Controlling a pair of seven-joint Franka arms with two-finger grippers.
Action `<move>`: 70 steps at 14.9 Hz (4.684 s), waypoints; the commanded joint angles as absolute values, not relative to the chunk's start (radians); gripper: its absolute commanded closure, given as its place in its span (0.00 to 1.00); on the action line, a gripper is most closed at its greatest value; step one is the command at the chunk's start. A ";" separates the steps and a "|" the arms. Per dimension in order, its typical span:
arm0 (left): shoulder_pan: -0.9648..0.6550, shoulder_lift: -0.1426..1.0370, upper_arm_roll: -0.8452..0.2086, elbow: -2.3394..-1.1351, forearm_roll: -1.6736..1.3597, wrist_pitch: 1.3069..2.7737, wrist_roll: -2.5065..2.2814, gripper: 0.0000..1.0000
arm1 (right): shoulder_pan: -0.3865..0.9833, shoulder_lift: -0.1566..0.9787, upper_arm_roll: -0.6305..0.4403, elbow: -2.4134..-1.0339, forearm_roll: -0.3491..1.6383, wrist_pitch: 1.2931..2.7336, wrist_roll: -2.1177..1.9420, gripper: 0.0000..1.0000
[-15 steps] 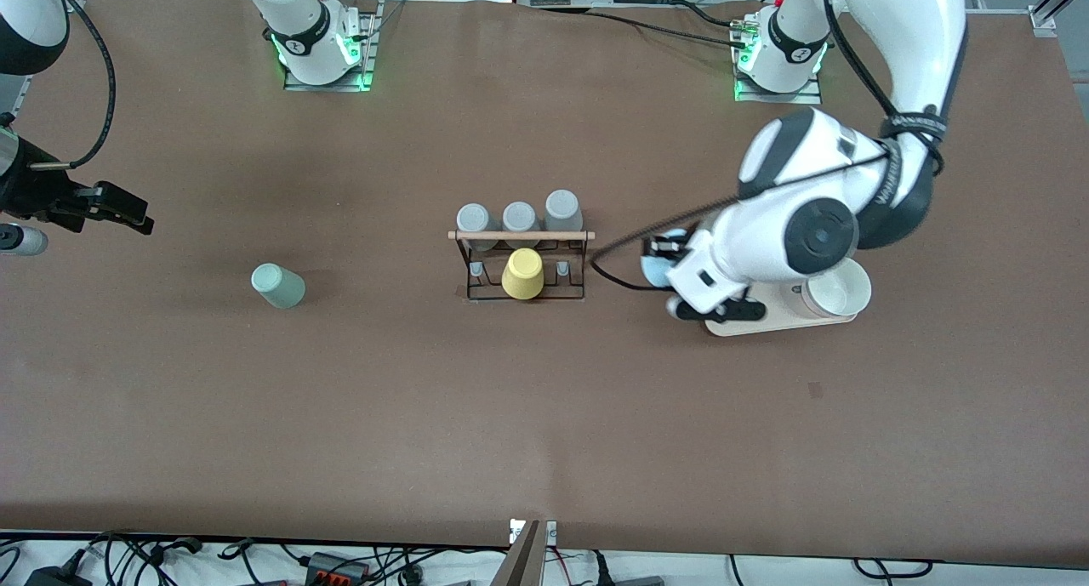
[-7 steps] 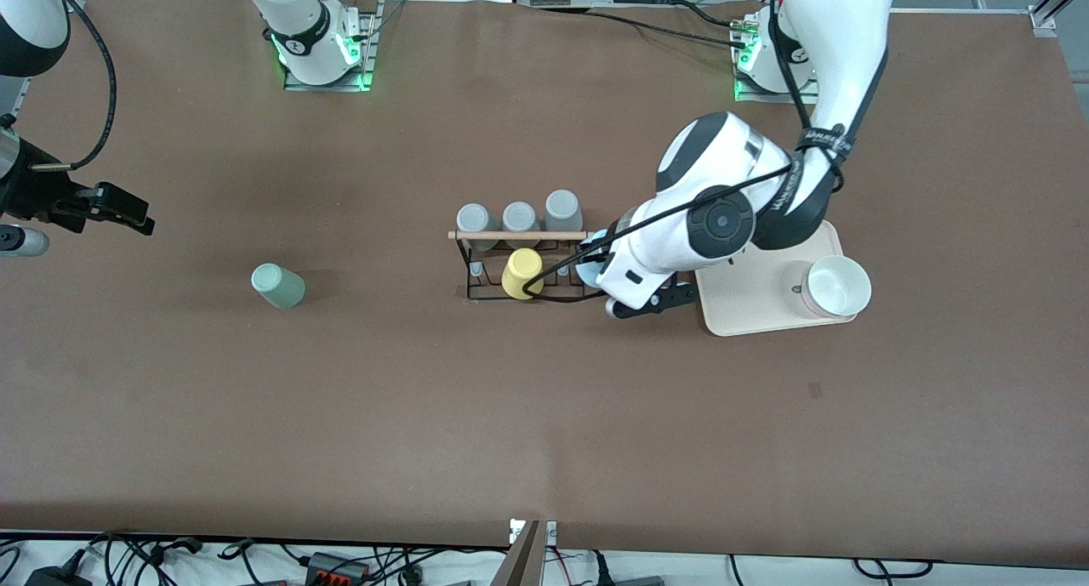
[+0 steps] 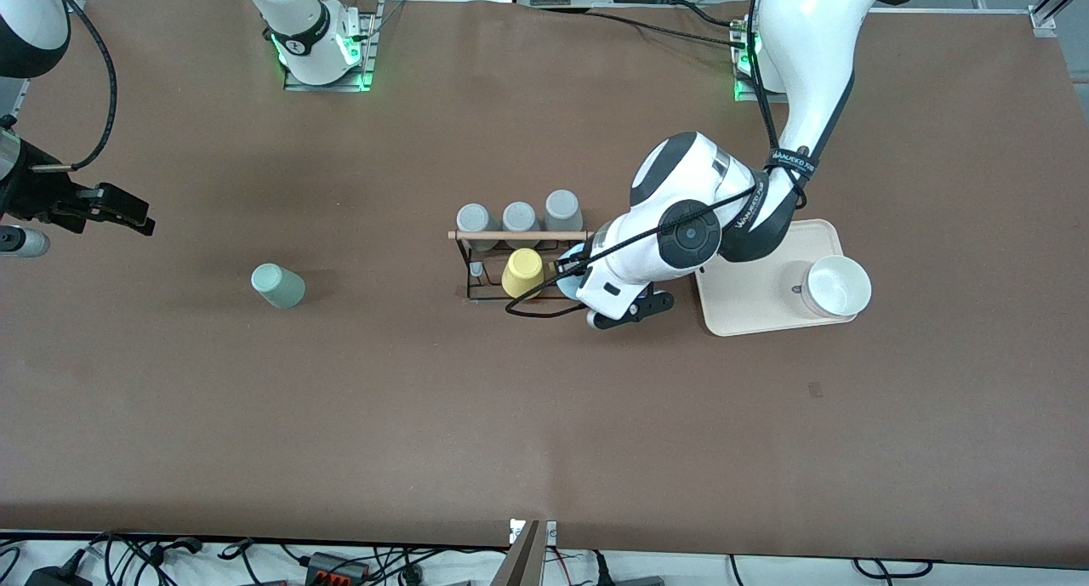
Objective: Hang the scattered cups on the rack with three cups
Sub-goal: 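Hang the light blue cup on the rack beside the yellow cup, then open the left gripper and withdraw while the right gripper reaches the green cup, then lower the right gripper around the pale green cup and grasp it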
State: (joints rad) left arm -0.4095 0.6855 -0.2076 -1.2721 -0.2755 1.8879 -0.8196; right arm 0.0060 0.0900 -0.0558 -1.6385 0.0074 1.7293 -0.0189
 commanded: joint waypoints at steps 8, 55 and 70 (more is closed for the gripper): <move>-0.462 0.768 -0.193 -1.235 -0.284 1.887 -0.819 0.77 | -0.002 0.091 -0.057 -1.635 0.023 1.726 -0.038 0.00; 0.086 0.135 -0.210 -1.559 -0.029 1.447 -0.170 0.00 | 0.068 0.423 -0.058 -1.963 0.002 2.213 0.066 0.00; 0.075 0.138 -0.212 -1.552 -0.029 1.451 -0.169 0.00 | 0.066 0.459 -0.057 -1.945 0.009 2.189 0.051 0.53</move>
State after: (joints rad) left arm 0.0728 0.1726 -0.2080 -1.5172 -0.0472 1.4341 -0.1896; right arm 0.0663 0.4612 -0.0582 -1.9542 0.0063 2.2047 0.0484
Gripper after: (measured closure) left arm 0.000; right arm 0.313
